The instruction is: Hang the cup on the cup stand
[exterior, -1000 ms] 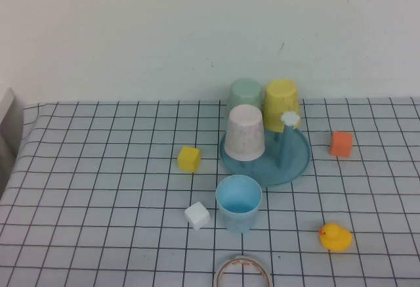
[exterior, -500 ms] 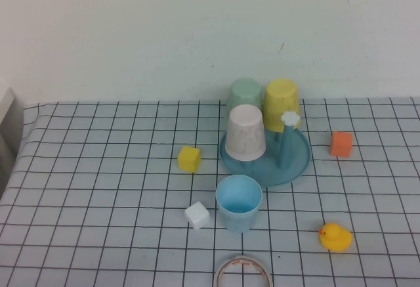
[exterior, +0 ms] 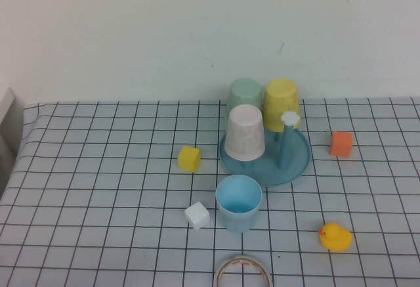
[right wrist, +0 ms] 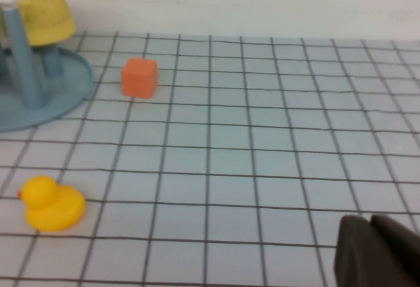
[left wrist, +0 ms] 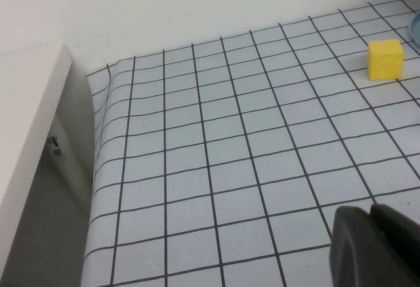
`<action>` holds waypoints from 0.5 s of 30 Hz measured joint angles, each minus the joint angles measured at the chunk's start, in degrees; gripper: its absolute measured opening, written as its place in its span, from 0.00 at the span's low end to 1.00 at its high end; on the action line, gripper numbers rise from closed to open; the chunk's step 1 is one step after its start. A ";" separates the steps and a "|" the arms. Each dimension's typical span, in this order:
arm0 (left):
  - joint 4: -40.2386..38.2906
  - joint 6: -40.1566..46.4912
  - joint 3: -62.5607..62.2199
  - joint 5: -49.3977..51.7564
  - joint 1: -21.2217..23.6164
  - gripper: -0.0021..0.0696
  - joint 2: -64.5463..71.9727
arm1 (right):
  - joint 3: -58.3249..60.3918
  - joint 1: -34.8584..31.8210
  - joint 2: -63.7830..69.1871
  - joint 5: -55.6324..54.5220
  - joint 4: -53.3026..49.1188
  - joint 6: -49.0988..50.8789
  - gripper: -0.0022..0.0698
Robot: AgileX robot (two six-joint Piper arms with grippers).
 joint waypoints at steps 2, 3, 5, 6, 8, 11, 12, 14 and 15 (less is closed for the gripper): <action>0.00 0.00 0.00 0.00 0.00 0.03 0.00 | 0.00 0.00 0.00 0.00 -1.80 -0.49 0.03; 0.00 0.00 0.00 0.00 0.00 0.03 0.00 | 0.00 0.00 0.00 0.00 -2.11 -0.65 0.03; 0.00 0.00 0.00 0.00 0.00 0.03 0.00 | 0.00 0.00 0.00 0.00 -2.61 -0.65 0.03; 0.00 0.00 0.00 0.00 0.00 0.03 0.00 | 0.00 0.00 0.00 0.00 -2.69 -0.65 0.03; 0.00 0.00 0.00 0.00 0.00 0.03 0.00 | 0.00 0.00 0.00 0.00 -3.00 -0.65 0.03; 0.25 0.00 0.00 0.00 0.00 0.03 0.00 | 0.00 0.00 0.00 0.00 -3.92 -0.74 0.03; 0.46 0.00 0.00 0.00 0.00 0.03 0.00 | 0.00 0.00 0.00 0.00 -4.04 -0.74 0.03; 0.59 0.00 0.00 -0.11 0.00 0.03 0.00 | 0.00 0.00 0.00 -0.30 -4.11 -0.74 0.03; 0.72 0.00 0.00 -0.55 0.00 0.03 0.00 | 0.00 0.00 0.00 -0.57 -4.18 -0.77 0.03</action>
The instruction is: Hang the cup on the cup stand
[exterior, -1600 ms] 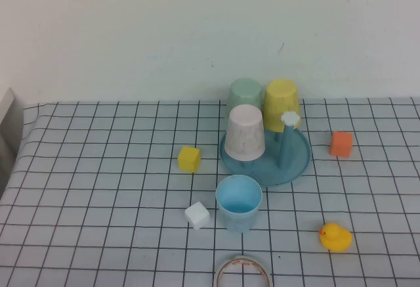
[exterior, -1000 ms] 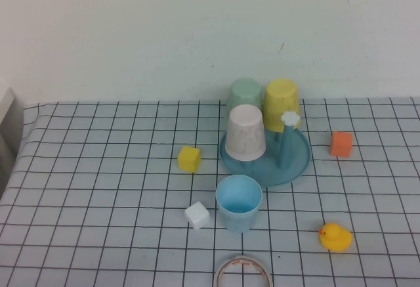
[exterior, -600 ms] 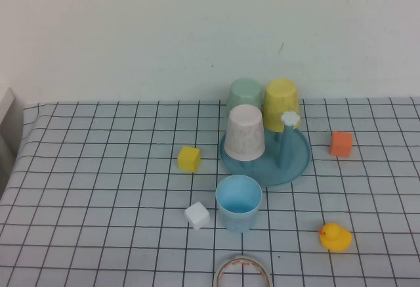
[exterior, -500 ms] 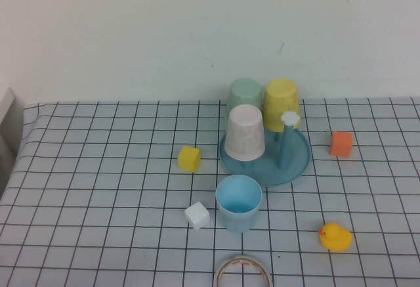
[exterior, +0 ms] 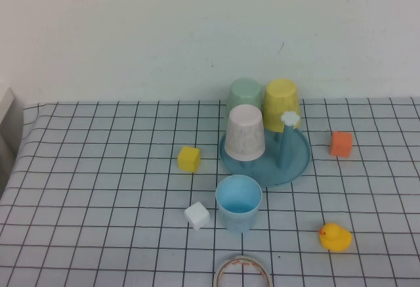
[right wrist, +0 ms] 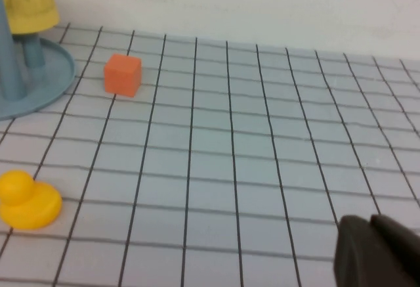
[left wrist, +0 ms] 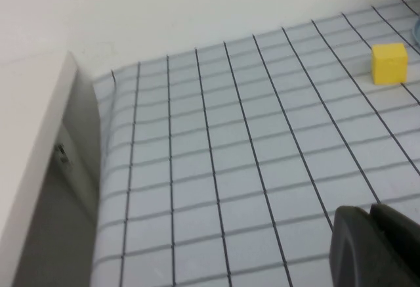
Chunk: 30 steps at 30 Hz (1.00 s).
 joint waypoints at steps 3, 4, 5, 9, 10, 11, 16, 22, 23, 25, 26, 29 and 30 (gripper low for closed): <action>0.12 0.00 0.11 -2.98 0.00 0.03 0.00 | 0.53 0.00 0.00 -3.39 -0.23 0.00 0.03; 0.00 0.00 0.11 -5.03 0.00 0.03 0.00 | 0.52 0.00 0.00 -5.36 -0.23 0.00 0.03; 0.00 0.00 0.11 -7.83 0.00 0.03 0.00 | 0.52 0.00 0.00 -8.41 -0.23 0.00 0.03; 0.00 0.00 0.11 -20.46 0.00 0.03 0.00 | 0.52 0.00 0.00 -20.21 -0.29 -0.10 0.03; 0.00 0.00 0.11 -23.92 0.00 0.03 0.00 | 0.52 0.00 0.00 -23.81 -0.37 -0.10 0.03; 0.00 0.00 0.11 -26.62 0.00 0.03 0.00 | 0.52 0.00 0.00 -27.41 -0.37 -0.10 0.03; 0.00 0.00 0.11 -39.85 0.00 0.03 0.00 | 0.52 0.00 0.00 -40.91 -0.37 0.00 0.03; 0.00 0.45 0.11 -43.58 0.00 0.03 0.00 | 0.52 0.00 0.00 -48.55 -0.37 3.57 0.03; 0.00 0.45 0.11 -43.69 0.00 0.03 0.00 | 0.52 0.00 0.00 -48.55 -0.37 3.88 0.03; 0.00 0.16 0.11 -44.15 0.00 0.03 0.00 | 0.52 0.00 0.00 -48.55 -0.37 4.47 0.03; -0.09 0.04 0.11 -44.43 0.00 0.03 0.00 | 0.52 0.00 0.00 -48.55 -0.37 4.61 0.03; -0.47 -1.10 0.11 -45.93 0.00 0.03 0.00 | 0.52 0.00 0.00 -48.55 0.16 4.72 0.03; -0.47 -2.02 0.11 -46.74 0.00 0.03 0.00 | 0.52 0.00 0.00 -48.55 0.80 4.76 0.03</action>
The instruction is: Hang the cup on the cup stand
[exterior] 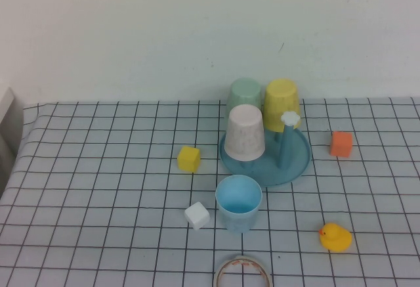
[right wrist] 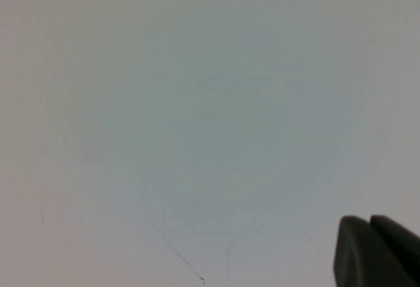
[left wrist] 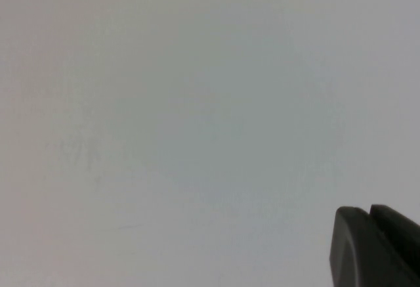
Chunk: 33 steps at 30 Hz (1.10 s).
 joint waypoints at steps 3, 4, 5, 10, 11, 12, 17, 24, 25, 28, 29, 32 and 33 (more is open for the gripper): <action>-0.22 -1.91 -0.42 1.17 0.00 0.03 0.00 | -0.14 0.00 0.00 1.42 4.15 -0.48 0.03; -0.33 -2.17 -1.29 3.78 0.00 0.03 0.00 | -0.73 0.00 0.00 3.71 5.88 -1.08 0.03; -0.32 -2.46 -3.03 7.01 0.00 0.03 0.00 | -1.57 0.00 0.00 6.90 7.49 -2.00 0.03; -0.44 -2.97 -15.77 20.92 0.00 0.03 0.81 | -10.09 0.00 0.59 21.75 10.35 -9.97 0.03; -0.44 -3.11 -18.18 22.95 0.00 0.03 1.83 | -11.97 0.00 1.40 23.61 10.45 -10.82 0.03; -0.44 -3.11 -20.18 24.54 0.00 0.03 3.12 | -13.81 0.00 2.80 25.88 10.59 -11.76 0.03; 0.28 -2.78 -23.46 27.98 0.00 0.03 9.99 | -20.35 0.00 12.42 38.64 11.10 -13.53 0.03; 2.33 0.06 -19.66 36.28 0.00 0.03 18.95 | -22.20 0.00 31.47 47.45 20.83 -17.92 0.03; 2.33 0.06 -18.93 37.21 0.00 0.03 20.04 | -22.29 0.00 33.57 47.64 22.39 -20.46 0.03; 1.32 -1.51 -17.07 39.47 0.00 0.03 23.22 | -22.29 0.00 40.00 49.12 28.19 -27.91 0.03; 0.66 -2.39 -16.81 39.74 0.00 0.03 24.16 | -22.29 0.00 41.78 49.71 30.23 -30.62 0.03; -1.40 -3.87 -16.81 39.77 0.00 0.03 26.30 | -22.60 0.00 48.28 52.08 39.43 -39.30 0.03; -1.83 -4.03 -16.81 40.20 0.00 0.03 26.96 | -23.27 0.00 50.65 53.73 44.16 -42.74 0.03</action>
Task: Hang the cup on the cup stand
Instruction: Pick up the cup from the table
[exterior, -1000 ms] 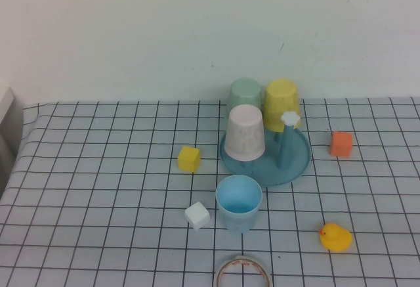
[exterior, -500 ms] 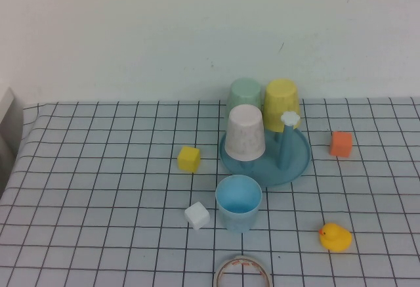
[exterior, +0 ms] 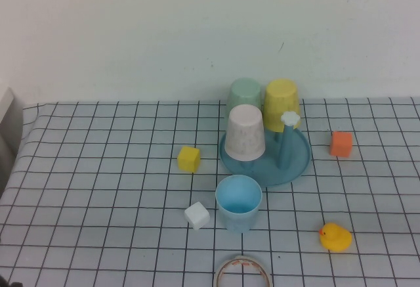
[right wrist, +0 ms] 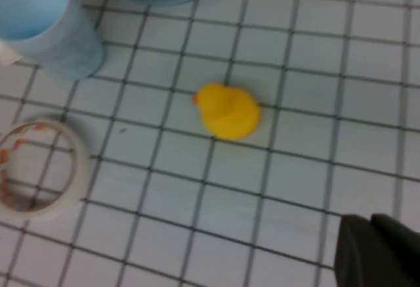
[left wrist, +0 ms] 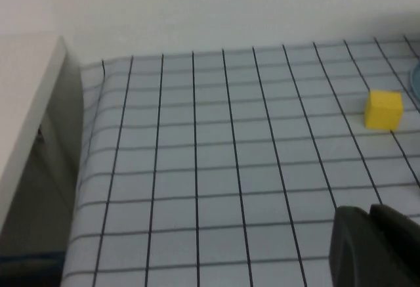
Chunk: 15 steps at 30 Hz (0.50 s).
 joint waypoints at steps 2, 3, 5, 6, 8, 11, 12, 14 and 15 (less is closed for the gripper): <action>-0.36 -0.42 -0.42 2.34 0.00 0.03 1.32 | -1.71 0.12 4.85 3.34 7.06 -7.53 0.03; -0.70 -0.40 -0.99 4.14 0.00 0.03 2.05 | -2.69 0.41 7.18 4.63 10.51 -10.35 0.03; -2.17 -0.53 -2.05 8.14 0.00 0.03 3.54 | -5.27 1.53 10.69 6.45 15.65 -15.55 0.03; -2.99 -0.53 -2.63 10.46 0.00 0.03 4.45 | -6.84 2.81 13.13 6.74 17.65 -16.99 0.03; -4.82 -0.53 -3.45 13.76 0.00 0.03 5.93 | -10.07 5.12 16.57 6.39 19.84 -18.44 0.03; -7.60 -0.20 -3.89 14.80 0.00 0.03 7.24 | -14.65 10.86 21.98 3.90 21.39 -19.27 0.03; -8.41 0.41 -3.89 14.53 0.00 0.03 7.27 | -16.30 12.93 23.85 2.82 21.40 -19.42 0.03; -9.69 1.27 -3.89 13.65 0.00 0.03 7.27 | -19.30 16.61 27.41 1.10 21.64 -19.45 0.03; -10.05 1.50 -3.89 12.93 0.00 0.03 7.36 | -21.02 18.50 29.51 0.31 21.71 -19.45 0.03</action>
